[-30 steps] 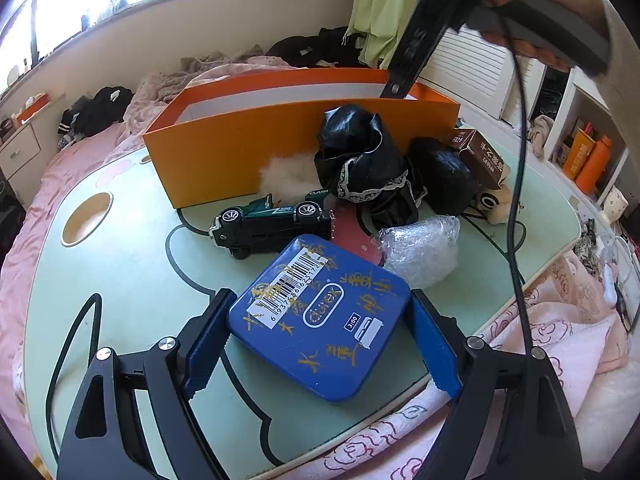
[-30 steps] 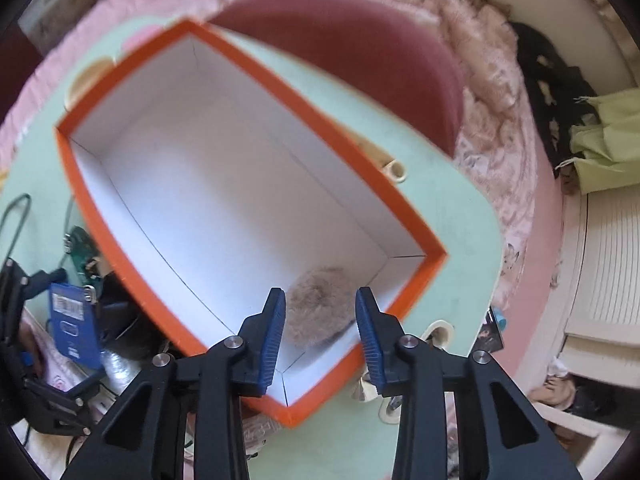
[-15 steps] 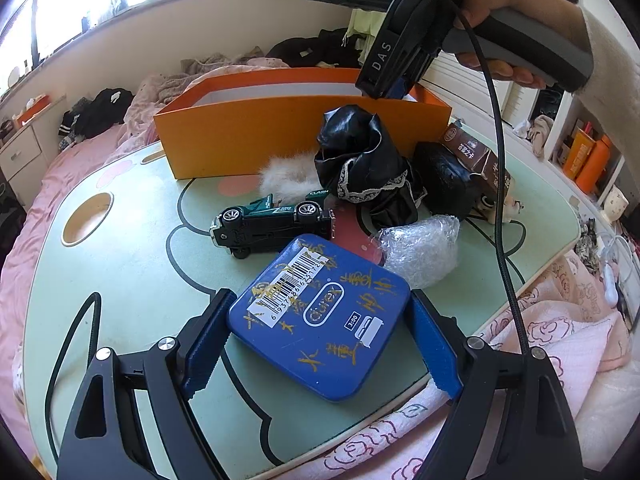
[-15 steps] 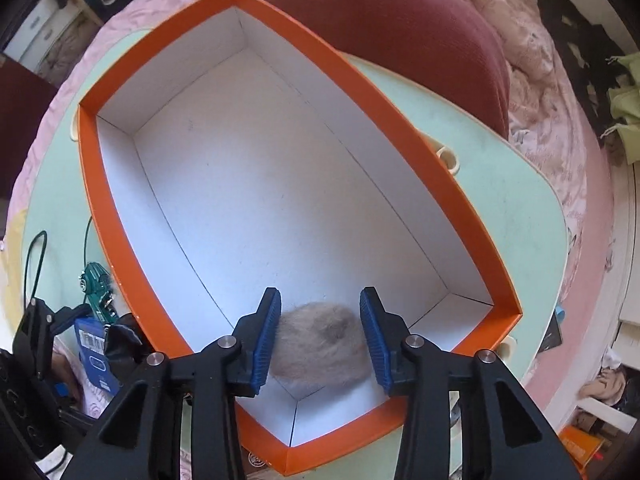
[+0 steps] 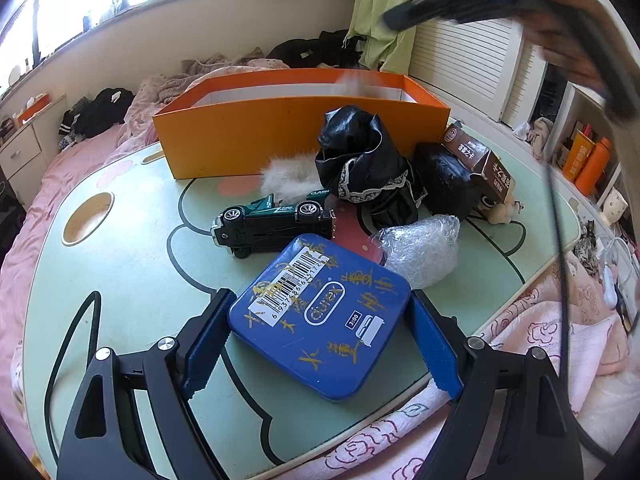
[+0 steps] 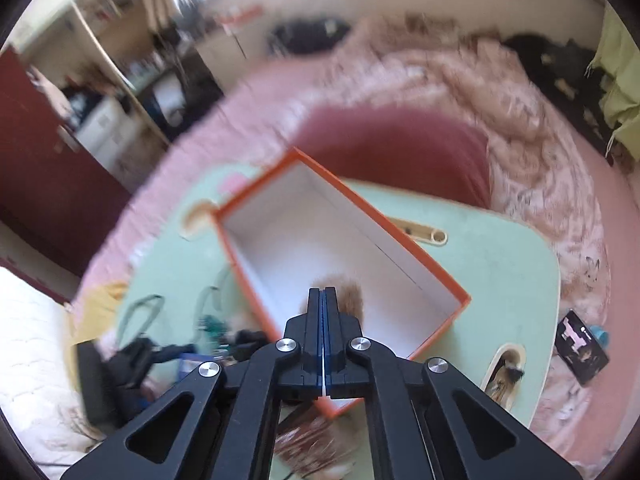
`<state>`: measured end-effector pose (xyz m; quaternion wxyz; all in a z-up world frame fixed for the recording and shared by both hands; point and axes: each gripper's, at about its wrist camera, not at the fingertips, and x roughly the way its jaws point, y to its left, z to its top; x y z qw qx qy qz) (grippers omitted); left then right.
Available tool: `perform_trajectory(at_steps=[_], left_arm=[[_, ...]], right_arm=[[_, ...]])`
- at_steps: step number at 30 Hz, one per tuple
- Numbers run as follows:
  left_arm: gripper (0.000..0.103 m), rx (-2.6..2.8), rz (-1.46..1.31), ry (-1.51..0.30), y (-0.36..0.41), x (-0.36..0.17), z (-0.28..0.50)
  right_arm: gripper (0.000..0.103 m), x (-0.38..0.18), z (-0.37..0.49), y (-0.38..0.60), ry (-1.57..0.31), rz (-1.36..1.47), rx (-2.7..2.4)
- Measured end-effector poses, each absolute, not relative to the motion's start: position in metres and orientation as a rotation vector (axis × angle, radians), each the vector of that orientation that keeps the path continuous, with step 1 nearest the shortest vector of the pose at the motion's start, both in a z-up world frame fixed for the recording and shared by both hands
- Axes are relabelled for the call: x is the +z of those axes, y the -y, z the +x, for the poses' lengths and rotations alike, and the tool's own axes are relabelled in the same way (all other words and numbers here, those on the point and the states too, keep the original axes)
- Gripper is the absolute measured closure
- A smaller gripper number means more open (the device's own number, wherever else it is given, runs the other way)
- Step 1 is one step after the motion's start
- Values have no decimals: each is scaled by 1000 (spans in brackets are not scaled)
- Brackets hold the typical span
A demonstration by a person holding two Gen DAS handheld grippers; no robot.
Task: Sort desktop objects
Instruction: 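Grasp the brown pompom in the box with the right gripper while the left holds the tin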
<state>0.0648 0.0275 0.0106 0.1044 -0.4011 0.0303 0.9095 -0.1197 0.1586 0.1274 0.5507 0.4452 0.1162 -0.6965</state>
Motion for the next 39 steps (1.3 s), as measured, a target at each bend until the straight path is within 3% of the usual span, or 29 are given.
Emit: perform_trajectory(at_steps=[2, 5, 6, 9, 10, 13, 16, 20, 26, 32, 33, 34, 35, 39], left_arm=[[18, 2682, -1183, -90, -27, 10, 65], [17, 2682, -1184, -91, -27, 10, 65], [17, 2681, -1184, -89, -27, 10, 65], [16, 2681, -1184, -91, -29, 9, 65], [16, 2682, -1183, -90, -29, 9, 65], [16, 2682, -1183, -89, -29, 9, 65], [16, 2687, -1182, -85, -29, 8, 66], [16, 2691, -1179, -82, -32, 8, 67], [15, 2692, -1181, -81, -35, 9, 67], [15, 2694, -1185, -85, -37, 9, 66], [15, 2694, -1184, -82, -37, 9, 66], [15, 2693, -1184, -80, -37, 9, 66], [15, 2694, -1183, -79, -37, 9, 66], [14, 2694, -1184, -81, -37, 9, 65]], right_arm=[[102, 135, -100, -178, -216, 1007, -1624], [101, 124, -96, -185, -278, 984, -1682], [96, 120, -102, -183, -290, 986, -1710], [62, 108, -116, -158, -287, 1049, -1711], [56, 100, -120, -145, -297, 1098, -1680], [56, 64, -140, -104, -310, 1315, -1571], [59, 44, -161, -89, -235, 1443, -1524], [61, 37, -169, -80, -277, 1471, -1549], [62, 25, -147, -54, -640, 1412, -1683], [63, 18, -131, -38, -792, 1323, -1669], [68, 19, -132, -39, -791, 1319, -1666], [93, 20, -132, -41, -782, 1313, -1664], [101, 18, -133, -44, -808, 1316, -1682], [103, 4, -140, -54, -793, 1313, -1716]])
